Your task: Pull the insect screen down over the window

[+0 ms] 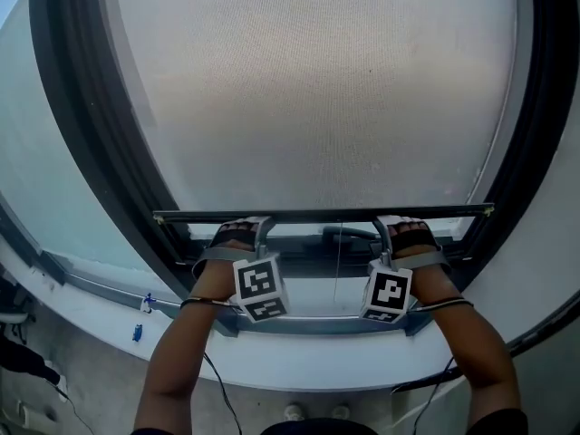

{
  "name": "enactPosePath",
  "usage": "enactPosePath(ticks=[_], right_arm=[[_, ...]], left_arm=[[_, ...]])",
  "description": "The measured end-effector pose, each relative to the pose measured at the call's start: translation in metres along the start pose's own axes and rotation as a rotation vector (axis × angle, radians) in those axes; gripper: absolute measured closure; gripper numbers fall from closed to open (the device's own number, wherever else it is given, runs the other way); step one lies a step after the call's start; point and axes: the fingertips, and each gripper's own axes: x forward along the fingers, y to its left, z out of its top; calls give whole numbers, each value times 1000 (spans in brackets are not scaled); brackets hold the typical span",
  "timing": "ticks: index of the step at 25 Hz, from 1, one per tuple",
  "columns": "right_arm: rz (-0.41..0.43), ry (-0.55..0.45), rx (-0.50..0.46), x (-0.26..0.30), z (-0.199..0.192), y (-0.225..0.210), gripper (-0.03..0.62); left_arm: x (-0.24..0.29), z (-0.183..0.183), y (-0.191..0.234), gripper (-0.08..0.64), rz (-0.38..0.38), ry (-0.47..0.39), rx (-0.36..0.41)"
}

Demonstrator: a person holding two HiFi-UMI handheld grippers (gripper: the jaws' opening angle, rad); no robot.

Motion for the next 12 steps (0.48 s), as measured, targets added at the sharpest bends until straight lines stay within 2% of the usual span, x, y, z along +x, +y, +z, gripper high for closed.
enactPosePath(ticks=[5,12], right_arm=[[6,14,-2,3,-2,6,347],[74,21,14,13,0,40,347]], left_arm=[[3,4,-6,256,-37,-51,-63],[19,-4,-39,258,-99,-11,-24]])
